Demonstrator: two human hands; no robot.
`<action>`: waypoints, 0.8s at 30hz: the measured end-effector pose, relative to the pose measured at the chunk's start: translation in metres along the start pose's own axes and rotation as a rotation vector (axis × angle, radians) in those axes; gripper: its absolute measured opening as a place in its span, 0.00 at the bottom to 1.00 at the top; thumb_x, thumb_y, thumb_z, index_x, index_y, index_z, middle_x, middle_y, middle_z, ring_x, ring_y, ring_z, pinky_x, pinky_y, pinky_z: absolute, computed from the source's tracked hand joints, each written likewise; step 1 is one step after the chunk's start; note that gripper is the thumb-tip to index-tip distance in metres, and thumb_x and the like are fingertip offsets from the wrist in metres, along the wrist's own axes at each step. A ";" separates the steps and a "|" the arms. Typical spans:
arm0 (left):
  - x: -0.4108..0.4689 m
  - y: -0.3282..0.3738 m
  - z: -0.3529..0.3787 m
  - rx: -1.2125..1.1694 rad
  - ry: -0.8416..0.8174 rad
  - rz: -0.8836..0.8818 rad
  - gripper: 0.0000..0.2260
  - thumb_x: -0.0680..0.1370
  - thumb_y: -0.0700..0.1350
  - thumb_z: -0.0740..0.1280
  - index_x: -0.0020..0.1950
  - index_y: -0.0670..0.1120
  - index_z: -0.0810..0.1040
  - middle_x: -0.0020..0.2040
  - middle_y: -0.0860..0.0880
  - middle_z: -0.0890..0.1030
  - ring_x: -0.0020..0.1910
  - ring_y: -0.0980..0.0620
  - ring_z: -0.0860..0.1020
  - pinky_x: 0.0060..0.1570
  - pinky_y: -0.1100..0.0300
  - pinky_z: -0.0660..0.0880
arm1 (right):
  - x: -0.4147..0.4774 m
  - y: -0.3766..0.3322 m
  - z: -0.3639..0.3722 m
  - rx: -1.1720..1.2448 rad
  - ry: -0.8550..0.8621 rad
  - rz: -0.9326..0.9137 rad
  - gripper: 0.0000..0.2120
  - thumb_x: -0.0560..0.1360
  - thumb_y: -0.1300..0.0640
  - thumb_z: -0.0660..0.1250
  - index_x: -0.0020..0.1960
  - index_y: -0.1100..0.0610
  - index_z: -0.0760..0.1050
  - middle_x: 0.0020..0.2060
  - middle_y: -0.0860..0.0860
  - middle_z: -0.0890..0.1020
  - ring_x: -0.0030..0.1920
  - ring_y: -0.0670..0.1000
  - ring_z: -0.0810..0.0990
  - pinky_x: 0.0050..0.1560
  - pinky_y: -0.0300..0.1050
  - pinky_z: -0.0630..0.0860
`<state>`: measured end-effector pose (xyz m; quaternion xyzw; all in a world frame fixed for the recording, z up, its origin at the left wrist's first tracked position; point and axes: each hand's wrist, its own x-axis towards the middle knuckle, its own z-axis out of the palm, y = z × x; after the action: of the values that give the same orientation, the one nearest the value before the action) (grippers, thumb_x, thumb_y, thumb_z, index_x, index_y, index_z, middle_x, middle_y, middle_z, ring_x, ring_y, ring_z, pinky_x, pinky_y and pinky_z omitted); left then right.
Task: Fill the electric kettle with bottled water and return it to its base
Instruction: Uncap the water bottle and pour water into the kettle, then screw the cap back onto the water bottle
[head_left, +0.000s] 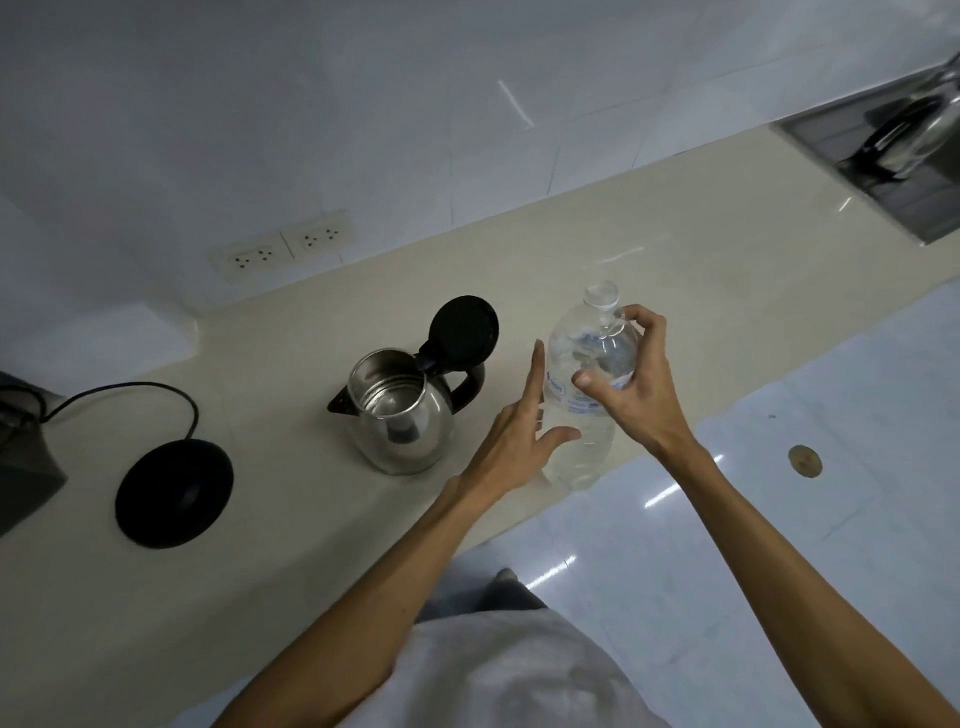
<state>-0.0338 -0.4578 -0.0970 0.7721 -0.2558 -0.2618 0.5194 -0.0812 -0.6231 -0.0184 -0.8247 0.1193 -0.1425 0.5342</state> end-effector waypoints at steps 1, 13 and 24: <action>0.008 -0.002 0.003 0.011 -0.015 -0.015 0.50 0.80 0.47 0.73 0.82 0.70 0.36 0.74 0.45 0.79 0.65 0.42 0.82 0.67 0.41 0.78 | 0.001 0.004 -0.005 -0.010 -0.008 0.005 0.41 0.66 0.42 0.78 0.70 0.52 0.60 0.62 0.47 0.78 0.61 0.47 0.81 0.60 0.46 0.80; 0.061 -0.018 0.020 0.099 -0.065 -0.148 0.34 0.79 0.42 0.72 0.79 0.56 0.59 0.71 0.48 0.78 0.71 0.46 0.77 0.69 0.41 0.76 | 0.015 0.058 -0.031 -0.164 -0.198 -0.052 0.46 0.66 0.42 0.80 0.74 0.53 0.59 0.67 0.46 0.73 0.65 0.47 0.75 0.64 0.42 0.74; 0.071 -0.027 0.030 0.087 -0.042 -0.126 0.32 0.78 0.43 0.74 0.75 0.60 0.61 0.71 0.50 0.79 0.69 0.46 0.80 0.67 0.40 0.78 | 0.023 0.080 -0.048 -0.145 -0.286 -0.021 0.47 0.67 0.38 0.79 0.75 0.51 0.57 0.68 0.49 0.74 0.65 0.49 0.77 0.63 0.41 0.75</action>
<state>0.0011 -0.5166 -0.1420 0.8028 -0.2286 -0.2990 0.4625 -0.0803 -0.7040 -0.0703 -0.8741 0.0433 -0.0205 0.4834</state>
